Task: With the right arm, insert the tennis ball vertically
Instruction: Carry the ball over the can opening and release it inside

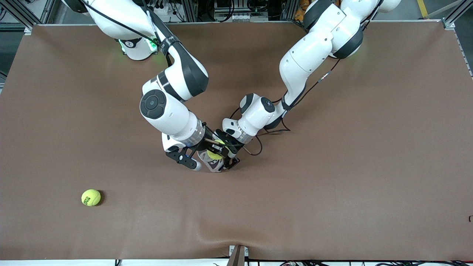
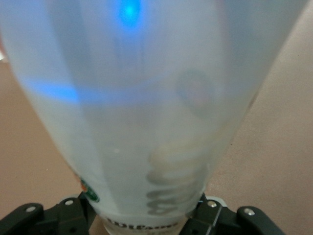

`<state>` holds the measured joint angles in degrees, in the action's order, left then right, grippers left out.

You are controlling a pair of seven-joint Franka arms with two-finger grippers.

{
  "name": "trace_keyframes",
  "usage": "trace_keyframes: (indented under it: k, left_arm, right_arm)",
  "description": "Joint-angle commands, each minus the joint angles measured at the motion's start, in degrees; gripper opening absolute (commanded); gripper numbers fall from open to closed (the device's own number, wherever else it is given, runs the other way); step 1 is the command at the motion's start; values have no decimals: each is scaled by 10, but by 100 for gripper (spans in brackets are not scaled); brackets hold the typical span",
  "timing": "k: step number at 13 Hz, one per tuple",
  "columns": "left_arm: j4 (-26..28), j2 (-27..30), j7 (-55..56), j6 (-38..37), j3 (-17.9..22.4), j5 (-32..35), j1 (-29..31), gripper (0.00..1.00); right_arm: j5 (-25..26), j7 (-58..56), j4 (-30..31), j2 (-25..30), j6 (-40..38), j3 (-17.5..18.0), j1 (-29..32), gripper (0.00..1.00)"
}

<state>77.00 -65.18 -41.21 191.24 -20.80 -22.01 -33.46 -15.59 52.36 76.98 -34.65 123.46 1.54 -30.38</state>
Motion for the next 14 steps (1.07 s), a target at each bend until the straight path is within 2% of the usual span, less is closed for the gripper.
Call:
trace_keyframes:
  k: [1, 5, 7, 8, 9, 14]
  left_arm:
    - [1, -1, 1, 12, -1, -8, -3, 74]
    - [1, -2, 1, 12, -1, -8, -3, 74]
    - [1, -1, 1, 12, -1, -8, -3, 74]
    - [1, -2, 1, 12, -1, -8, -3, 74]
    - [1, -2, 1, 12, -1, -8, -3, 74]
    - [2, -4, 1, 12, 0, -8, -3, 74]
  right_arm:
    - [23, 7, -21, 3, -72, -8, 4, 44]
    - [36, 8, -19, 3, -78, -9, 8, 44]
    - [50, 8, -16, 2, -78, -9, 9, 50]
    - [51, 8, -16, 2, -79, -9, 9, 72]
    - [51, 10, -16, 2, -79, -9, 9, 100]
    - [52, 10, -17, 3, -79, -9, 9, 100]
